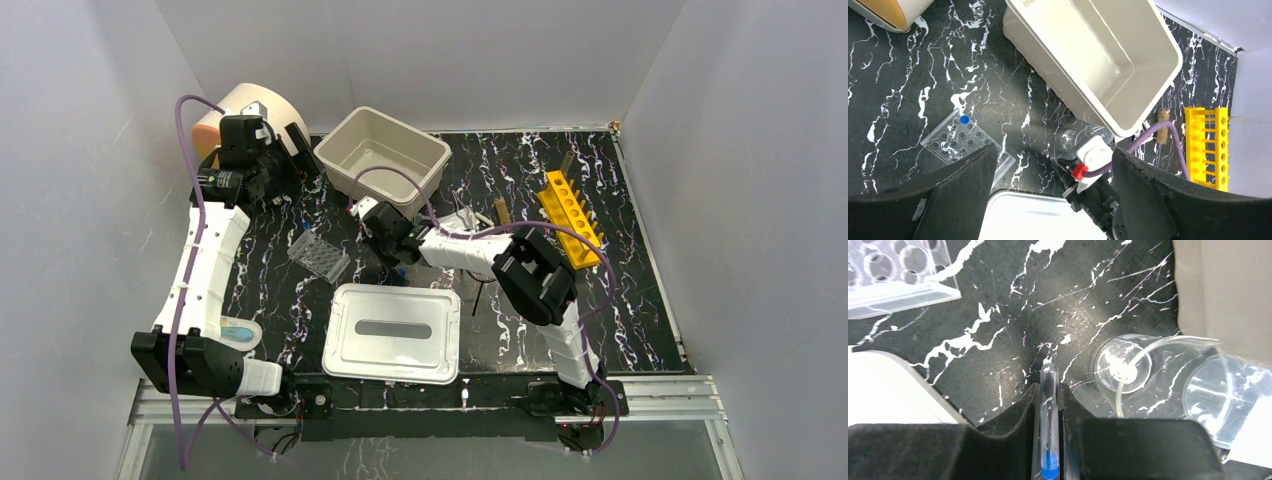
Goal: Organize the chemistry lab equipment
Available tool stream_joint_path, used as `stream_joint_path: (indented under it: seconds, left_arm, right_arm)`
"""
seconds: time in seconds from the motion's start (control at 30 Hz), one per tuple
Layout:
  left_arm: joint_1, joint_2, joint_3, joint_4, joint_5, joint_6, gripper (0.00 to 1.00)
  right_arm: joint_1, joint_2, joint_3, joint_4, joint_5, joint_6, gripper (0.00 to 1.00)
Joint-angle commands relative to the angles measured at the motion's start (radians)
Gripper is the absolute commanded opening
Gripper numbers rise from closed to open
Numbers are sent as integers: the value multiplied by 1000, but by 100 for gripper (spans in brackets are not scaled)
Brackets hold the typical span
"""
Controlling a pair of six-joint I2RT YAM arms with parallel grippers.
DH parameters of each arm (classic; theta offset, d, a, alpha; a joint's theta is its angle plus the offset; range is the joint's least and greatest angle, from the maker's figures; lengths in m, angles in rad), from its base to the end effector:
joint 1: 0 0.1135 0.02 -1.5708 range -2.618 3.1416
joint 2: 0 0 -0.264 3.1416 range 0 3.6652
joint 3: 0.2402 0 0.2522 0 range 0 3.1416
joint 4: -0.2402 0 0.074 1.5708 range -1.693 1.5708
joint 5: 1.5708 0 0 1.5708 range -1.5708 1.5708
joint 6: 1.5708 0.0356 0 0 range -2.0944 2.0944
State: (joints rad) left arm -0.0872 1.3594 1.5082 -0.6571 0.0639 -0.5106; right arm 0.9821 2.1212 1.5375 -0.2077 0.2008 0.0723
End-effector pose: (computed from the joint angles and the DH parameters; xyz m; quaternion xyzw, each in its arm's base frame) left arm 0.2923 -0.0278 0.4140 -0.1652 0.8459 -0.1754 0.4758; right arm 0.2680 0.3887 0.1761 -0.3702 0.8435 0.1100 0.3733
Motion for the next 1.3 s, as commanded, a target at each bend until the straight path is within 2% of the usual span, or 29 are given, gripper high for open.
stream_joint_path:
  seconds: [0.0,0.23,0.47,0.63,0.77,0.93,1.13,1.27]
  left_arm:
    - [4,-6,21,20,51,-3,83]
    - [4,-6,10,40,92,-21,83]
    - [-21,12,-35,164,383,-31,82]
    - [-122,54,-46,265,519,-50,80]
    - [-222,77,-85,376,583,-69,79]
    - [-258,84,-234,660,657,-288,79]
    - [-295,90,-340,846,578,-459,73]
    - [-297,101,-420,1078,594,-610,66]
  right_arm:
    - [1,-155,61,34,-15,5,21]
    - [-35,-297,37,46,-53,104,21]
    - [-148,-451,-52,105,-130,306,22]
    - [-250,-536,-108,142,-185,471,23]
    - [-317,-544,-87,98,-229,608,23]
    - [-361,-556,-88,94,-270,763,22]
    - [-397,-563,-99,77,-292,905,23]
    - [-405,-561,-99,70,-308,947,23]
